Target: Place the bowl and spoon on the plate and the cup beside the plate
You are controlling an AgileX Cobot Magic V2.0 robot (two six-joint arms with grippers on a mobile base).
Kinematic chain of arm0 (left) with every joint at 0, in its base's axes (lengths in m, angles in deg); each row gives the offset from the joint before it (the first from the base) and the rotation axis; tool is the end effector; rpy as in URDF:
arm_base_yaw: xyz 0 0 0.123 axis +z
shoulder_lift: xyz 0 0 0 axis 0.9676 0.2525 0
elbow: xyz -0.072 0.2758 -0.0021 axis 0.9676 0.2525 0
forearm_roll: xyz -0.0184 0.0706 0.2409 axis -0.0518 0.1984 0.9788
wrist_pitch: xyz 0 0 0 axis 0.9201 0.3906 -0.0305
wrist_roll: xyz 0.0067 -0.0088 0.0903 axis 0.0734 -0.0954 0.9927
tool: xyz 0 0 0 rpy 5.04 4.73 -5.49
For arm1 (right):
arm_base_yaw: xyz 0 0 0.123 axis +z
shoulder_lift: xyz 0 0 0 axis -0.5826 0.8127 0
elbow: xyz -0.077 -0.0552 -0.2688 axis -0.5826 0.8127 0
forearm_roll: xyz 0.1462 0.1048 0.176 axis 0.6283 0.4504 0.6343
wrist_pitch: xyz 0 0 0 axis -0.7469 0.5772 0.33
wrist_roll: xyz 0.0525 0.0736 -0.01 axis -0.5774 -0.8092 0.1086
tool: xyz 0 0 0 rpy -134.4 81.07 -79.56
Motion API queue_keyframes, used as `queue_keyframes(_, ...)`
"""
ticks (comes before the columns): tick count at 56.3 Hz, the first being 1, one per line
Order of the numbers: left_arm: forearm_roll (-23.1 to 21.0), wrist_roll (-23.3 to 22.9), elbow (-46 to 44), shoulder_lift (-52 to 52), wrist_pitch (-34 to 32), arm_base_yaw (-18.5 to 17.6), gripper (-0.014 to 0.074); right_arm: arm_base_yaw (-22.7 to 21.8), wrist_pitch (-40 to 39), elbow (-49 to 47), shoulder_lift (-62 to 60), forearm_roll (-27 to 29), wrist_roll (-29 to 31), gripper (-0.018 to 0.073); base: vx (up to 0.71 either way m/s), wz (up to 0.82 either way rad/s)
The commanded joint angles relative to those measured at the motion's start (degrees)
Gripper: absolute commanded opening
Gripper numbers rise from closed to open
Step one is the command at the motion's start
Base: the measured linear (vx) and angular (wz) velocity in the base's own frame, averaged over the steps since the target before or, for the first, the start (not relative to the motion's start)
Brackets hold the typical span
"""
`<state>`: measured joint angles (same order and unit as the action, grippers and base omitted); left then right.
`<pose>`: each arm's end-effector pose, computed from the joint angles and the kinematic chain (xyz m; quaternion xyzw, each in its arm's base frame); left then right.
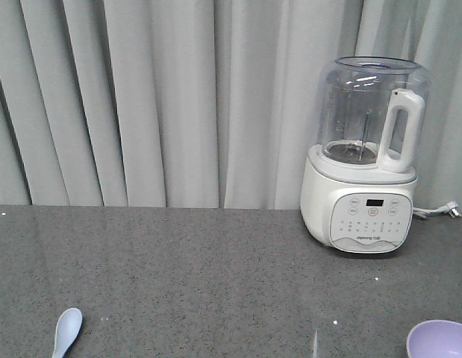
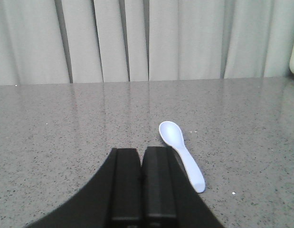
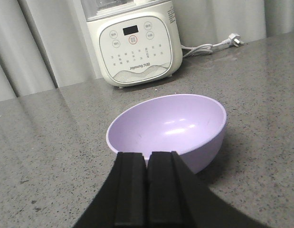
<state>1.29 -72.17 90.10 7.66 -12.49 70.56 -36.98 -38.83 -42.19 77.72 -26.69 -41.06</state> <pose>0.0566 -0.0032 0.1958 0.0179 0.7176 -0.0288 0.6957 0.0563 -0.0018 0.1872 0.0999 0.7373 0.0713 0.6643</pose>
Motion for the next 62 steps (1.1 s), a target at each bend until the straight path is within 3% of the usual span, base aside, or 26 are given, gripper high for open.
queue_keyframes(1, -0.36, -0.03, -1.39, -0.44, -4.78, -0.02, -0.0003, -0.43, -4.7, 0.19, -0.26, -0.71, 0.2, -0.0008, 0.0, 0.0)
queue_keyframes(10, -0.36, -0.03, -1.39, -0.44, -5.2, -0.02, -0.0003, -0.43, -4.88, 0.19, -0.26, -0.71, 0.14, -0.0008, 0.0, 0.0)
queue_keyframes(16, -0.4, -1.17, -2.58, -0.44, -11.43, -0.02, -0.0003, -0.43, -10.76, -0.02, -0.26, -0.84, 0.2, -0.0008, 0.0, 0.0)
queue_keyframes(19, -0.64, -4.36, -3.88, -0.44, -15.67, -0.02, -0.0003, -0.37, -14.23, -1.19, -0.26, -1.3, 0.2, -0.0008, 0.0, 0.0)
queue_keyframes(20, 0.37, -12.86, -18.17, 1.08, -11.63, -0.07, -0.0003, -0.23, -12.12, -16.73, 1.03, -8.79, 4.19, -0.0008, 0.0, 0.0)
queue_keyframes(28, 5.65, -8.59, -33.7, 12.06, -7.29, -0.07, -0.0003, -0.23, -6.23, -35.03, 11.67, -14.65, 6.0, -0.0008, 0.0, 0.0)
queue_keyframes(37, 5.78, -7.7, -47.86, 31.3, -7.18, -0.07, -0.0003, -0.23, -5.4, -47.08, 27.94, -15.67, 6.0, -0.0008, 0.0, 0.0)
queue_keyframes(53, 5.7, -7.75, -49.35, 46.21, -9.56, -0.13, 0.0015, 0.31, -5.75, -47.59, 42.32, -15.67, 6.0, 0.0005, 0.0, 0.0)
queue_keyframes(62, 5.65, -7.91, -49.35, 47.06, -9.8, -0.25, 0.0137, 1.59, -5.96, -47.59, 42.78, -15.67, 6.0, 0.0117, 0.0, 0.0)
